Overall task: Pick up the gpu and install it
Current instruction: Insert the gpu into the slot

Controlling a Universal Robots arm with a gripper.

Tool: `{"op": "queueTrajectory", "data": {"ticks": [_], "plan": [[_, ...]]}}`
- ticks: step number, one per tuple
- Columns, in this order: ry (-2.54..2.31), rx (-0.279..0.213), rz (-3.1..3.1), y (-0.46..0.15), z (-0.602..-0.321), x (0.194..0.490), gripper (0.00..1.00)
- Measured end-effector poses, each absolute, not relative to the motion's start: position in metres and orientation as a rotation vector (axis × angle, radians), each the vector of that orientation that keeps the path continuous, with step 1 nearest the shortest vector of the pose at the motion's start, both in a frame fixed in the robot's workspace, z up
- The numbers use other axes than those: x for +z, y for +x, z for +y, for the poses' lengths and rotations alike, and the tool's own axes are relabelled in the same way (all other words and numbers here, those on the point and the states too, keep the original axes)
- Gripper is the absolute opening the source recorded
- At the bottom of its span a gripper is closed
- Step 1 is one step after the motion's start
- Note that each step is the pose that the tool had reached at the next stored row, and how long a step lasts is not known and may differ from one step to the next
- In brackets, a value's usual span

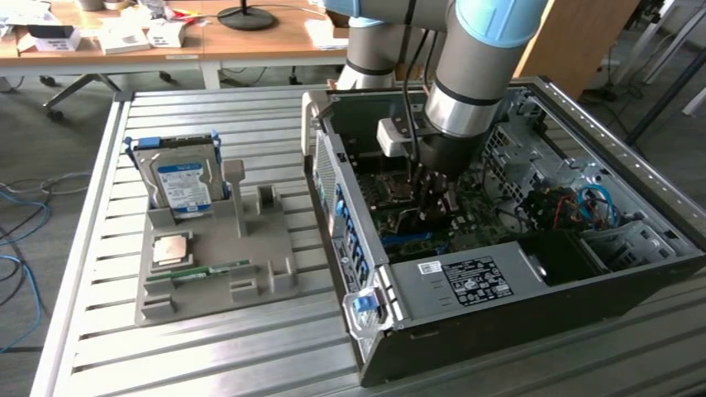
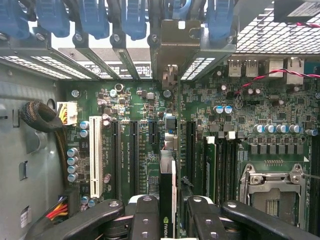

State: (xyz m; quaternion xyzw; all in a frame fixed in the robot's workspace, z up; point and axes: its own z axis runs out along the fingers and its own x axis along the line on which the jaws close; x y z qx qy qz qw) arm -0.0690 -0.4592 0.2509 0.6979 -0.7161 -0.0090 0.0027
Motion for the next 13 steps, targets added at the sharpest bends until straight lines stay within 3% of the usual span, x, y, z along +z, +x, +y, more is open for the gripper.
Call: {"op": "queueTrajectory", "data": {"ticks": [13], "plan": [[2.189,-0.028,-2.246,-0.0689,-0.4592,0.2501,0.26]]}}
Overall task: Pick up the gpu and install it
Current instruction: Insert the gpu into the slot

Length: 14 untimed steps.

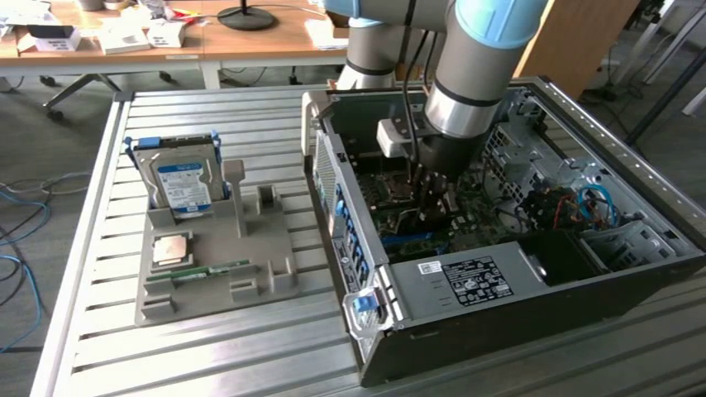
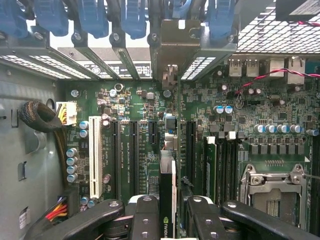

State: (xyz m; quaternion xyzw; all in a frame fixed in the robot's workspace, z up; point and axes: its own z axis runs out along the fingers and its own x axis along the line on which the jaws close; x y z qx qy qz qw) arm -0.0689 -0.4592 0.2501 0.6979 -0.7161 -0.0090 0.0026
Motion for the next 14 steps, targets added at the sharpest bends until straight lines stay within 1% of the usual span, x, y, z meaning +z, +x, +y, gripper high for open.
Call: {"op": "queueTrajectory", "data": {"ticks": [14], "plan": [[2.187,-0.027,-2.246,-0.0691,-0.4590,0.2504,0.26]]}}
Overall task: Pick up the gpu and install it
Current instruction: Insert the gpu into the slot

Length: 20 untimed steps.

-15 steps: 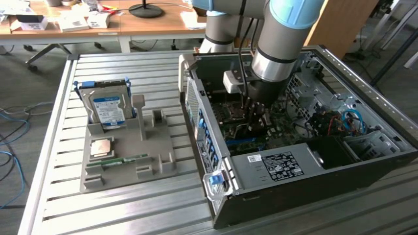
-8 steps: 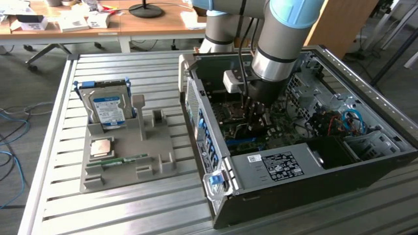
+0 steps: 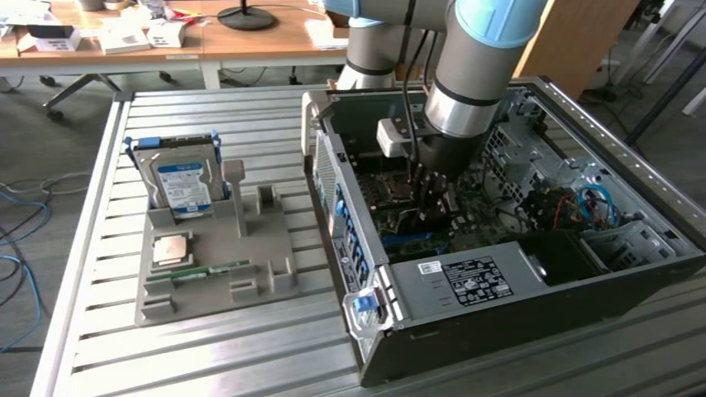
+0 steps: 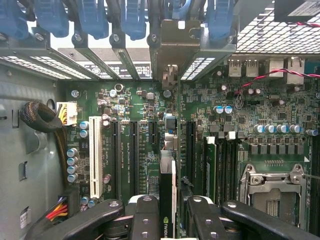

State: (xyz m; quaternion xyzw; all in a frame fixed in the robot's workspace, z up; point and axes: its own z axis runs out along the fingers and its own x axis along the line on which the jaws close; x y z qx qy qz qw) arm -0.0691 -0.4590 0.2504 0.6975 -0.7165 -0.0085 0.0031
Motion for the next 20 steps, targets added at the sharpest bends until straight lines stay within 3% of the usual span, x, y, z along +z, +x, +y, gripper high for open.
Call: {"op": "queueTrajectory", "data": {"ticks": [20], "plan": [[2.185,-0.022,-2.245,-0.0689,-0.4585,0.2504,0.26]]}}
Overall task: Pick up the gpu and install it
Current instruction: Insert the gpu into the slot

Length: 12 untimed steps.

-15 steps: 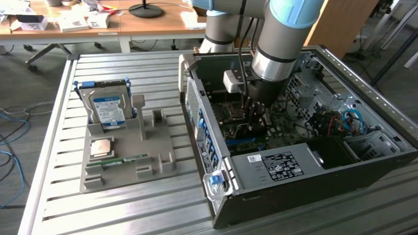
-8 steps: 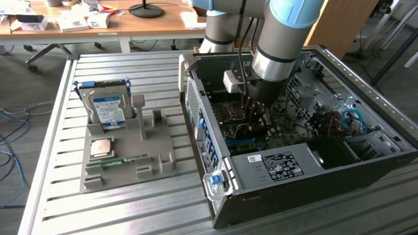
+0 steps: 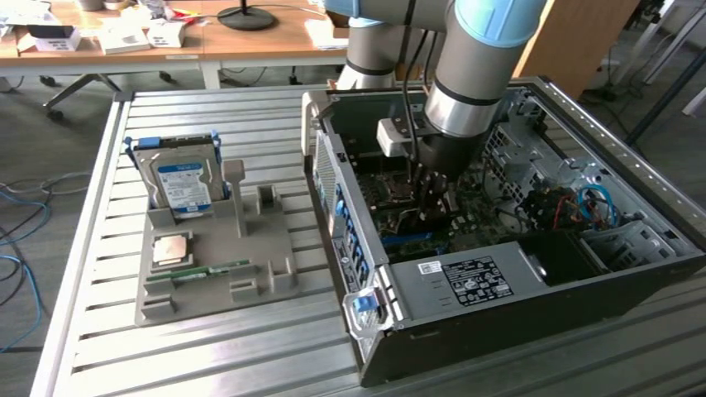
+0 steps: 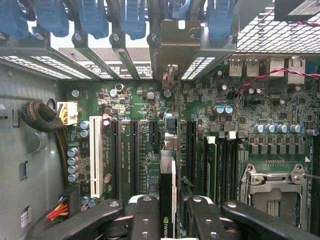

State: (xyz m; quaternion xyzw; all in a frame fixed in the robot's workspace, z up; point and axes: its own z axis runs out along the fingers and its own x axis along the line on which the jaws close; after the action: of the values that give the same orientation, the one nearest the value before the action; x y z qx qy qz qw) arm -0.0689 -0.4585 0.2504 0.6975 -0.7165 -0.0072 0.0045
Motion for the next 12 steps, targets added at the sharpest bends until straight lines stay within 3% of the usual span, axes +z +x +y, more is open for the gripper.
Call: {"op": "queueTrajectory", "data": {"ticks": [12], "plan": [[2.185,-0.022,-2.244,-0.0692,-0.4576,0.2497,0.26]]}}
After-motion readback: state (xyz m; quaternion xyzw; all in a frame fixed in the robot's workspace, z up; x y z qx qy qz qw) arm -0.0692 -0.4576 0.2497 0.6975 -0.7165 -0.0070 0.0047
